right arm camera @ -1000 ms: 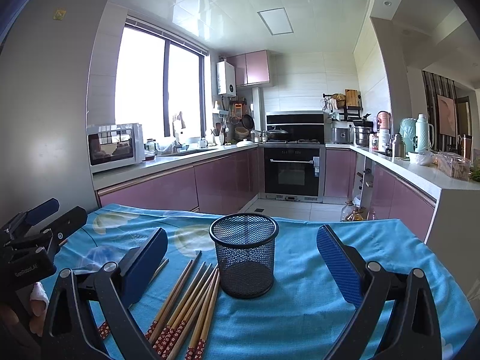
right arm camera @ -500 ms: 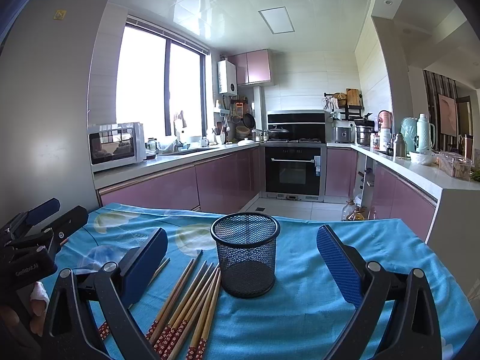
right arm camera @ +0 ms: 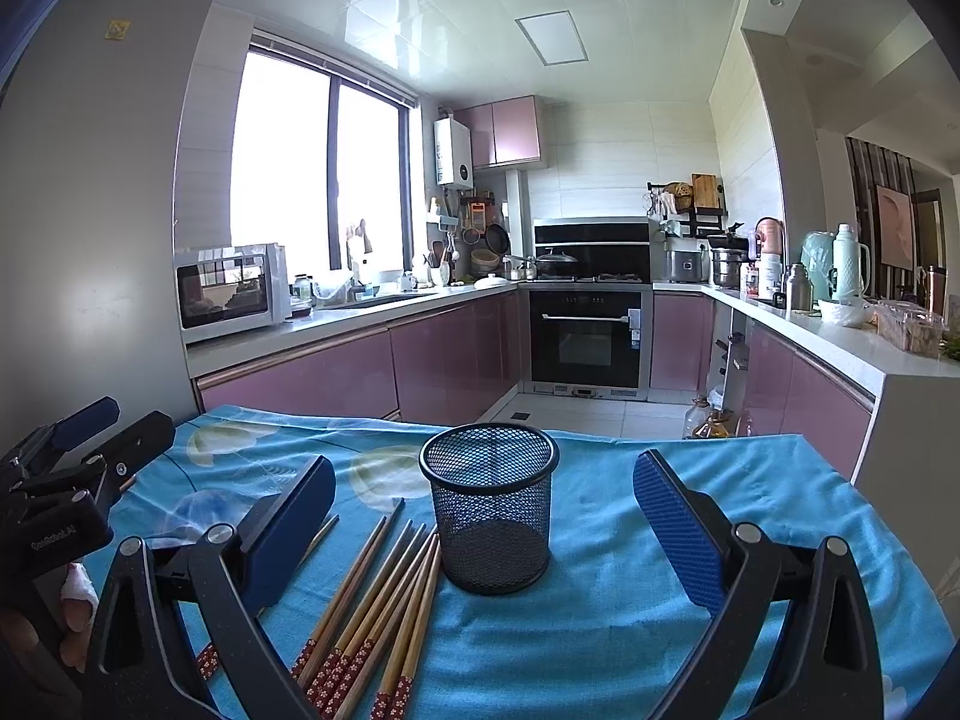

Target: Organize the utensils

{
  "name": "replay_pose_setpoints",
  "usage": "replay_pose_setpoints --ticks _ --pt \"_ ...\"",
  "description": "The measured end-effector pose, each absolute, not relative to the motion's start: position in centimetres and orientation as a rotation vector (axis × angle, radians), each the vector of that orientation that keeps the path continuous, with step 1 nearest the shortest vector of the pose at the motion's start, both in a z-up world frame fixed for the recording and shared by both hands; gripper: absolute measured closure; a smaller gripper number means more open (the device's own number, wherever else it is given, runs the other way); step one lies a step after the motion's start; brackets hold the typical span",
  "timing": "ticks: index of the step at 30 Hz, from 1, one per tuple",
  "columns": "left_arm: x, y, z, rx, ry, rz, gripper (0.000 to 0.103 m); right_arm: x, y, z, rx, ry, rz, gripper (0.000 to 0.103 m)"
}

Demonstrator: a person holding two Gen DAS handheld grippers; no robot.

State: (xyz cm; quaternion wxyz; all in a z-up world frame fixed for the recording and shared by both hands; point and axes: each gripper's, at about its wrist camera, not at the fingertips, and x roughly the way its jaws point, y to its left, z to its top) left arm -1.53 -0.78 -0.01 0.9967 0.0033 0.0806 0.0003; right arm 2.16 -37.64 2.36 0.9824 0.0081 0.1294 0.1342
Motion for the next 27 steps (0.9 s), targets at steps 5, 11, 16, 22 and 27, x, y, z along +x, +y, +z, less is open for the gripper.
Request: replay_pose_setpoints --ticks 5,11,16,22,27 --pt "-1.51 -0.73 -0.02 0.006 0.162 0.001 0.006 2.22 -37.61 2.36 0.015 0.260 0.269 0.007" --pt "-1.53 -0.88 -0.13 0.008 0.164 0.003 0.006 2.32 -37.55 2.22 0.018 0.264 0.268 0.007" --pt "-1.53 -0.91 -0.17 0.006 0.168 0.004 0.006 2.35 -37.66 2.19 0.020 0.264 0.269 0.007" --pt "-1.60 -0.99 -0.28 0.005 0.175 0.006 0.006 2.38 -37.66 2.16 0.022 0.267 0.269 0.007" --pt "-1.65 -1.01 -0.32 0.003 0.180 0.006 0.006 2.42 -37.85 2.19 0.024 0.268 0.270 0.007"
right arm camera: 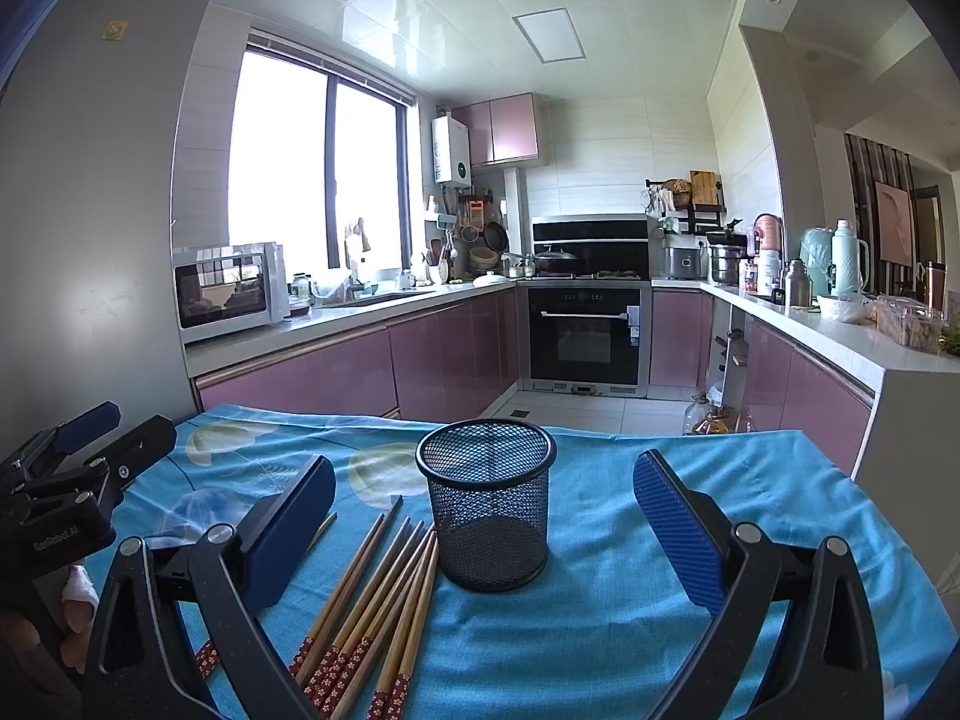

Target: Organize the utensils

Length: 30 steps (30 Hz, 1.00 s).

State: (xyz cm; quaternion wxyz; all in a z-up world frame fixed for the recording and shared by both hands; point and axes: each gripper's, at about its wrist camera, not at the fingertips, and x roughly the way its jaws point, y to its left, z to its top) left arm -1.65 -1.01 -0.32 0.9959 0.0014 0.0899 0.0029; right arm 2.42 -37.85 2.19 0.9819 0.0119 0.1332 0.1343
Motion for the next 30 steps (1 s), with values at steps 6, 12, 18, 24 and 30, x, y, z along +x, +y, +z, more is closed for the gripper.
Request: replay_pose_setpoints --ticks 6,12,18,24,30 --pt "-1.70 -0.96 -0.34 0.002 0.182 0.005 0.006 2.44 -37.96 2.19 0.028 0.272 0.271 0.007" --pt "-1.66 -0.97 -0.27 0.002 0.184 0.006 0.006 2.45 -38.02 2.17 0.028 0.274 0.272 0.007" --pt "-1.48 -1.01 -0.40 0.003 0.193 0.005 0.006 2.46 -38.16 2.09 0.031 0.281 0.280 0.007" --pt "-1.35 -1.10 -0.47 0.002 0.201 0.003 0.006 2.34 -38.28 2.18 0.034 0.289 0.288 0.007" --pt "-0.94 -1.03 -0.34 0.002 0.234 -0.006 0.006 2.87 -38.06 1.85 0.026 0.338 0.327 0.007"
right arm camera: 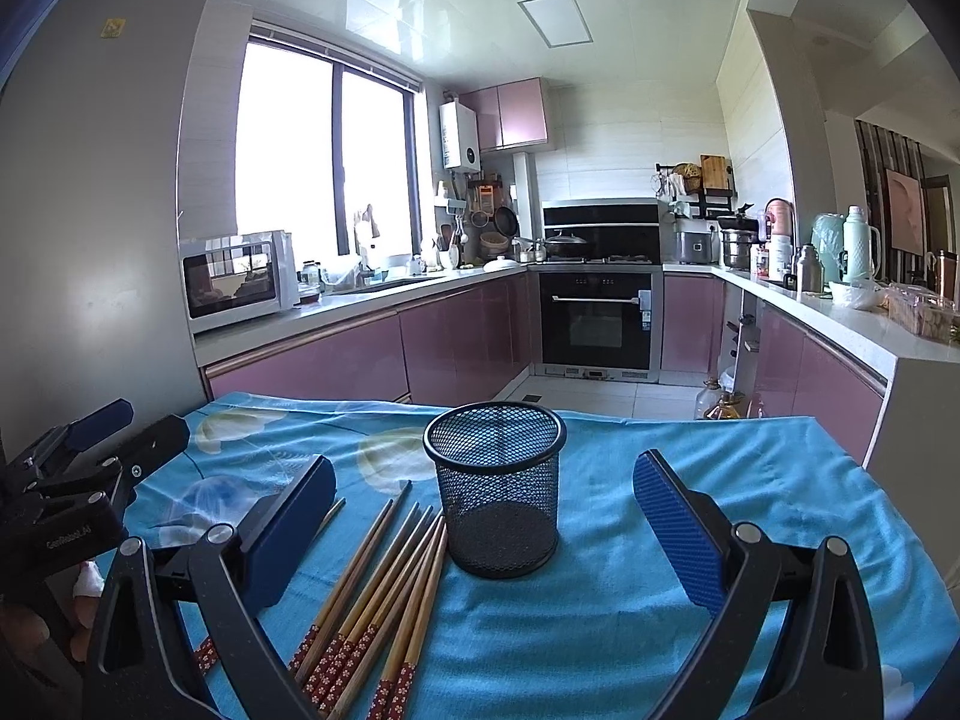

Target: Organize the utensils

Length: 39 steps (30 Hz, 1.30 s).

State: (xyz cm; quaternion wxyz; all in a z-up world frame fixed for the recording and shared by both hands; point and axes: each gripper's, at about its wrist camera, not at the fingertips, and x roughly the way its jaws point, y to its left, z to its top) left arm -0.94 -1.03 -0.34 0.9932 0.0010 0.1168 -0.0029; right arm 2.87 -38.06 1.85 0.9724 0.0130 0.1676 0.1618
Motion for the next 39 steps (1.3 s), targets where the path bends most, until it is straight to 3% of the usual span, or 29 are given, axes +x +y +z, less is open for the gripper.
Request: replay_pose_setpoints --ticks 7,9,13,20,28,39 --pt "1.4 0.1 -1.6 0.004 0.385 -0.030 0.006 5.3 -36.3 -1.1 -0.066 0.575 0.393 0.007" --pt "2.3 0.3 -2.2 0.001 0.446 -0.046 0.007 6.1 -35.7 -2.1 -0.086 0.644 0.405 0.013" --pt "4.0 0.1 -3.7 0.040 0.551 -0.046 0.023 7.3 -34.9 -3.6 -0.093 0.741 0.426 0.031" --pt "6.4 0.5 -6.2 0.039 0.691 -0.111 0.040 8.9 -34.5 -5.0 -0.088 0.859 0.435 0.056" --pt "8.4 0.7 -8.5 0.012 0.829 -0.183 0.062 10.0 -33.7 -5.7 -0.106 0.906 0.455 0.057" --pt "10.8 0.9 -9.3 0.007 0.900 -0.236 0.065 11.1 -32.2 -6.1 -0.180 0.917 0.447 0.060"
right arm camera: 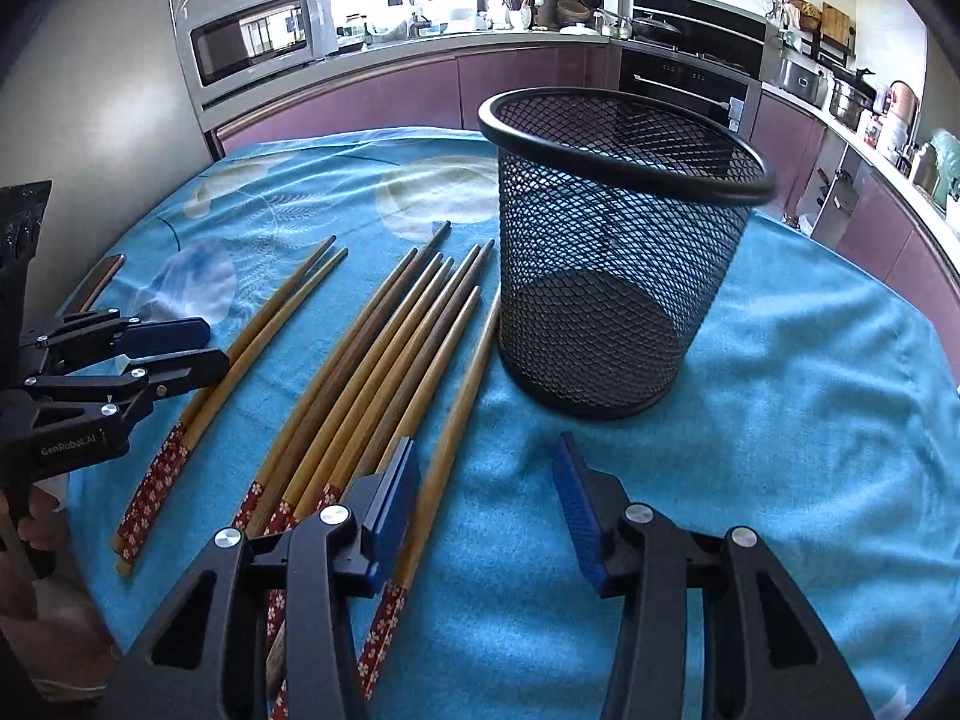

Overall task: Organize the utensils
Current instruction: 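Grasp one wooden chopstick with the left tool while the right tool grasps another, then lift the chopstick upright into the mesh cup with the left tool while the right tool does likewise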

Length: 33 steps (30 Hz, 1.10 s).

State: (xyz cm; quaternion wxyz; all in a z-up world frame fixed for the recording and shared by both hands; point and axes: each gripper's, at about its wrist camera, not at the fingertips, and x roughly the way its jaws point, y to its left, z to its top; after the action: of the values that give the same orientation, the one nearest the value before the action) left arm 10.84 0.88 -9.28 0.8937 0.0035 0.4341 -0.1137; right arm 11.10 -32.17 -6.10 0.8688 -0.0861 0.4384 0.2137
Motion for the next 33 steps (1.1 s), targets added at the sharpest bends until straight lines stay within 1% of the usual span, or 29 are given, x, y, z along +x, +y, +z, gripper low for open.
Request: replay_pose_setpoints --ticks 2,3,4,5,6,7,10,18,33 --pt "11.2 0.7 -9.2 0.010 0.904 -0.233 0.068 11.3 -32.2 -6.1 -0.165 0.920 0.456 0.073" --pt "11.4 0.7 -9.2 0.006 0.907 -0.232 0.072 11.4 -32.4 -6.1 -0.151 0.924 0.463 0.077" --pt "11.6 0.6 -9.2 0.001 0.910 -0.230 0.077 11.6 -32.6 -6.1 -0.134 0.930 0.472 0.089" --pt "11.3 0.7 -9.1 -0.008 0.911 -0.229 0.079 11.7 -32.8 -6.1 -0.111 0.938 0.483 0.095" --pt "11.5 0.7 -9.1 -0.019 0.914 -0.229 0.087 11.7 -33.0 -6.1 -0.091 0.942 0.489 0.096" --pt "11.5 0.8 -9.1 -0.035 0.916 -0.231 0.091 11.8 -33.2 -6.1 -0.080 0.943 0.493 0.097" --pt "11.2 1.2 -9.0 -0.067 0.912 -0.214 0.095 11.5 -33.4 -5.9 -0.058 0.933 0.505 0.097" --pt "9.8 1.6 -7.0 -0.118 0.868 -0.262 0.095 9.8 -34.1 -3.2 -0.025 0.850 0.586 0.097" --pt "6.3 -0.1 4.1 -0.181 0.633 -0.509 0.095 8.1 -36.9 4.0 0.072 0.595 0.651 0.097"
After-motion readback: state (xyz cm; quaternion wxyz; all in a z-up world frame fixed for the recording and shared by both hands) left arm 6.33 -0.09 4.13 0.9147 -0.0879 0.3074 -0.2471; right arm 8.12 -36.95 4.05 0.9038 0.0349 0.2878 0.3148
